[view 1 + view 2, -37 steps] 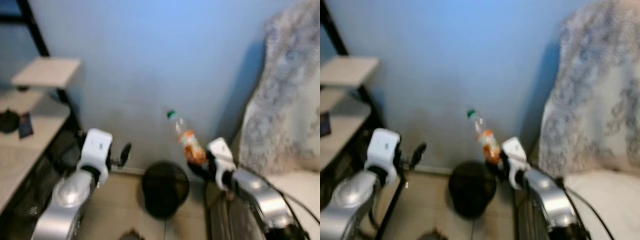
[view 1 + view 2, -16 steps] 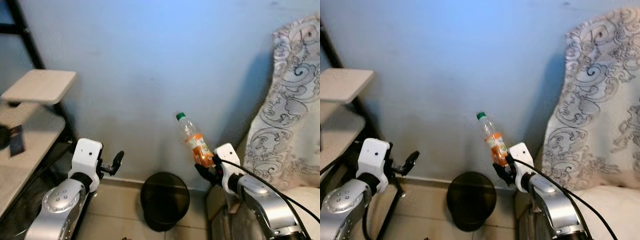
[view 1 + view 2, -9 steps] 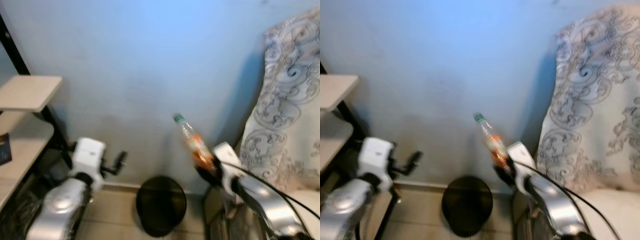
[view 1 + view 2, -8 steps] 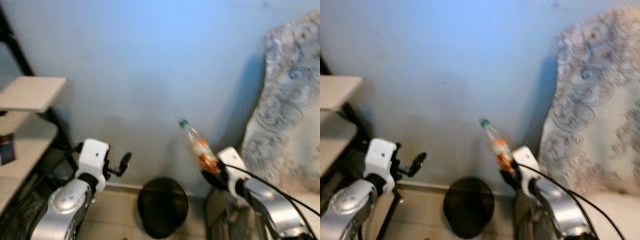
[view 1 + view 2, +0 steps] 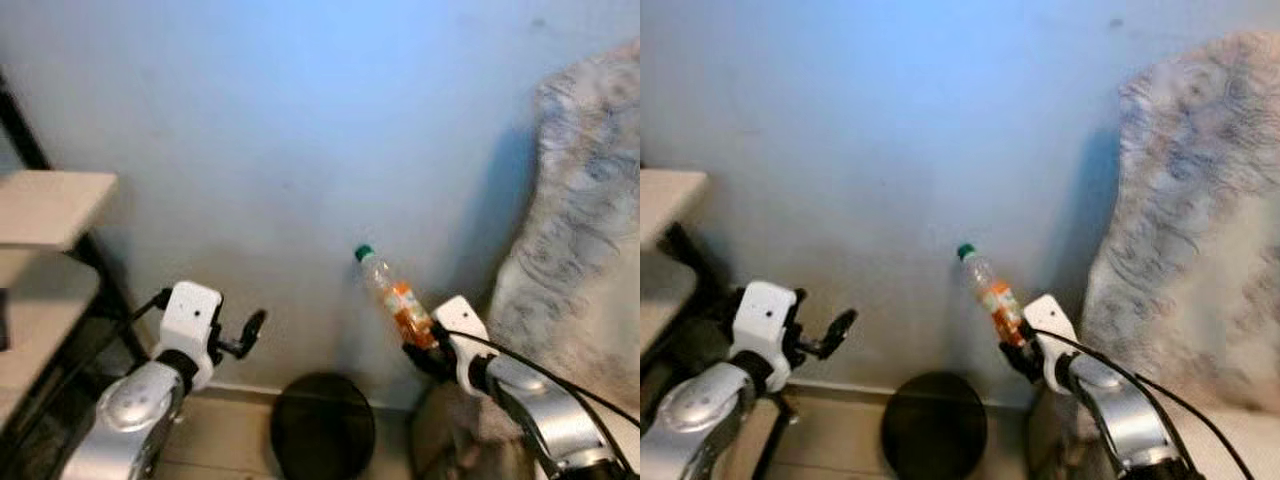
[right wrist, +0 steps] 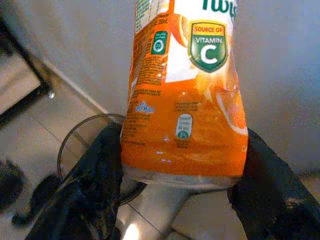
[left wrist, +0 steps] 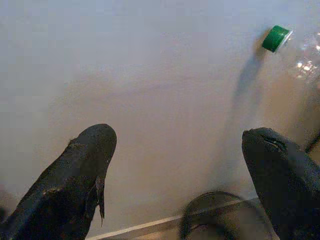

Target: Clean up the room

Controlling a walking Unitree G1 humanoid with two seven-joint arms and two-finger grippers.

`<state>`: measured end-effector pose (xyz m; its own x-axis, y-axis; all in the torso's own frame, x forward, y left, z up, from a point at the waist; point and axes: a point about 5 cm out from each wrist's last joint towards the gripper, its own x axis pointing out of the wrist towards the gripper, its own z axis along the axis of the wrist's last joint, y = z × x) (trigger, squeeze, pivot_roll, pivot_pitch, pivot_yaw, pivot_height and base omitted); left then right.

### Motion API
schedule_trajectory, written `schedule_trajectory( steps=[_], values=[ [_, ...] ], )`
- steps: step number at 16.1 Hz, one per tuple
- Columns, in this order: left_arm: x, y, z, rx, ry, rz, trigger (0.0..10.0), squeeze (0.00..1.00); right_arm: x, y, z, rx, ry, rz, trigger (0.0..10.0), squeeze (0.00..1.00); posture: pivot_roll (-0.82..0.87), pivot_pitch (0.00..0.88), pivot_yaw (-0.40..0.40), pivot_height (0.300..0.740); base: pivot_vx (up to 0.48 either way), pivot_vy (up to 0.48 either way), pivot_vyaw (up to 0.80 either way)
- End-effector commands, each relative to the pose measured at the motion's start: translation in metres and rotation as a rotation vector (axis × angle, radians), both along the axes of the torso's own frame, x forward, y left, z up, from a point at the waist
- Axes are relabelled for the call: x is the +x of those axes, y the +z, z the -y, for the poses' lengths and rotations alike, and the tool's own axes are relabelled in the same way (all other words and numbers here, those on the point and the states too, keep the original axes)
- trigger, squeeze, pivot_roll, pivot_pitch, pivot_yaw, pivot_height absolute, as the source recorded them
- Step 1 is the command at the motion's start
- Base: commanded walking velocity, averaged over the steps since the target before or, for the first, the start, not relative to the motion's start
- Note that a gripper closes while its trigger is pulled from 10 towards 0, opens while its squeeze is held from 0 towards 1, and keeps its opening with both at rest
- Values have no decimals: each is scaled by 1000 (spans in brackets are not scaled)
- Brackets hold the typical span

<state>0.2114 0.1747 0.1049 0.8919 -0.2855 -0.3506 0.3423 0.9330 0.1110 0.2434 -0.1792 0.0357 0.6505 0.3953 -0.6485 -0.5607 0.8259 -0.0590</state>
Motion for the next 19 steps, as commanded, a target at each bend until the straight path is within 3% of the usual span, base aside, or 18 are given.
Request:
schedule_trajectory(
  steps=[1, 3, 6, 14, 19],
  values=[
    [-1, 1, -1, 6, -22, -10, 10000, 0, 7, 4, -7, -33, 39, 28, 10000, 0, 143, 0, -34, 740, 0, 0, 0],
    [-6, -4, 1, 39, -101, -49, 10000, 0, 6, -5, -3, -127, 96, -12, 10000, 0, 144, 0, -35, 740, 0, 0, 0],
    [-22, -19, 1, 96, -278, -194, 10000, 0, 9, -18, -3, -249, 187, -67, 10000, 0, 139, 0, -32, 740, 0, 0, 0],
    [-26, -24, -3, 122, -392, -275, 10000, 0, 9, -66, -31, -504, 382, -178, 10000, 0, 130, 0, -29, 740, 0, 0, 0],
    [-30, -25, -3, 118, -410, -293, 10000, 0, 2, -79, -54, -507, 436, -207, 10000, 0, 132, 0, -26, 740, 0, 0, 0]
  ],
)
